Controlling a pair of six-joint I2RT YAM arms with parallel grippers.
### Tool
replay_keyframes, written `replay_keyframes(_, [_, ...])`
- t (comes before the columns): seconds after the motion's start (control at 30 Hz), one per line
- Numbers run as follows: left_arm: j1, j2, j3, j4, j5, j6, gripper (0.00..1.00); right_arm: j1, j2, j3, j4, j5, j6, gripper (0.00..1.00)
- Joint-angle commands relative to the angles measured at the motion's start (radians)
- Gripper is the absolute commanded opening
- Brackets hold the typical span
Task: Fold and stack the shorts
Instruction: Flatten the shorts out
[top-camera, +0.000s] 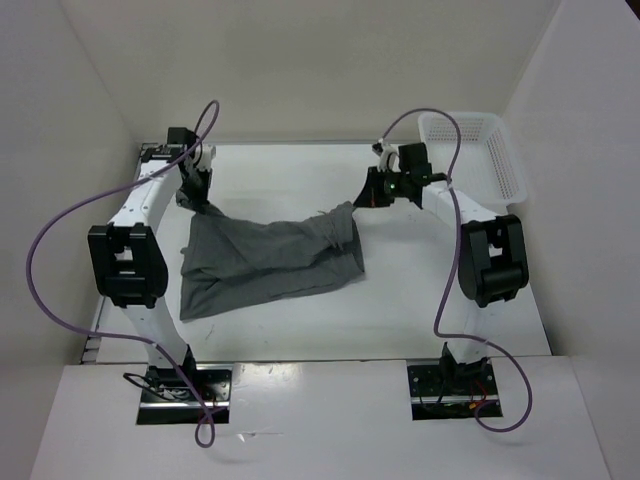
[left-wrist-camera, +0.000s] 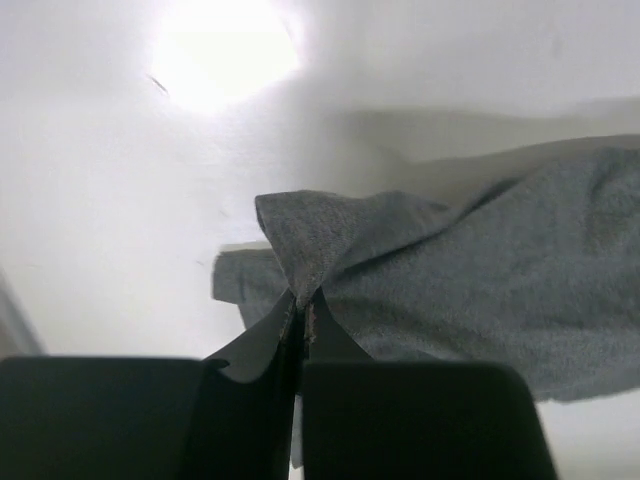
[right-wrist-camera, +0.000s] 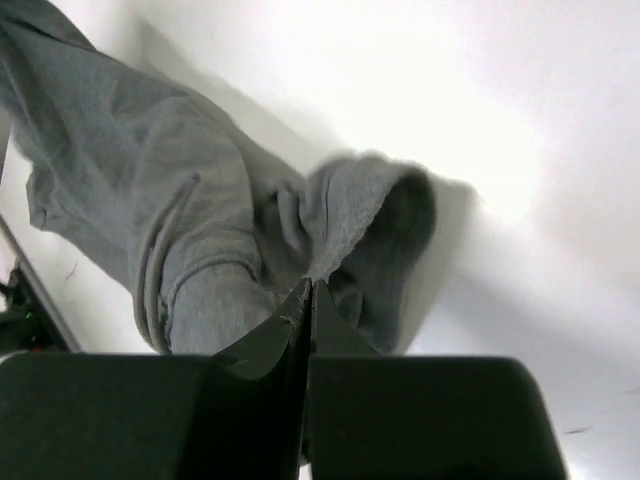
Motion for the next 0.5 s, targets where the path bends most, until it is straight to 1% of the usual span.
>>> replay_keyframes(0.0, [-0.047, -0.093, 0.141, 0.086, -0.15, 0.004, 0.0, -0.031, 0.029, 0.21, 0.01, -0.009, -0.059, 0.0])
replay_keyframes(0.1, [-0.102, -0.116, 0.213, 0.118, -0.216, 0.004, 0.0, -0.031, 0.043, 0.294, -0.011, 0.004, -0.09, 0.0])
replay_keyframes(0.17, [-0.137, -0.148, 0.213, 0.129, -0.245, 0.004, 0.0, -0.031, 0.043, 0.294, -0.021, 0.004, -0.09, 0.0])
replay_keyframes(0.27, [-0.162, -0.192, 0.123, 0.149, -0.299, 0.004, 0.0, -0.031, 0.0, 0.303, -0.021, 0.004, -0.101, 0.0])
replay_keyframes(0.33, [-0.162, -0.214, 0.051, 0.193, -0.332, 0.004, 0.0, -0.042, -0.01, 0.32, -0.021, 0.029, -0.11, 0.0])
replay_keyframes(0.4, [-0.162, -0.214, 0.02, 0.248, -0.4, 0.004, 0.0, -0.051, -0.01, 0.367, -0.021, 0.073, -0.101, 0.0])
replay_keyframes(0.47, [-0.162, -0.214, 0.011, 0.279, -0.425, 0.004, 0.0, -0.051, 0.019, 0.422, -0.03, 0.106, -0.11, 0.0])
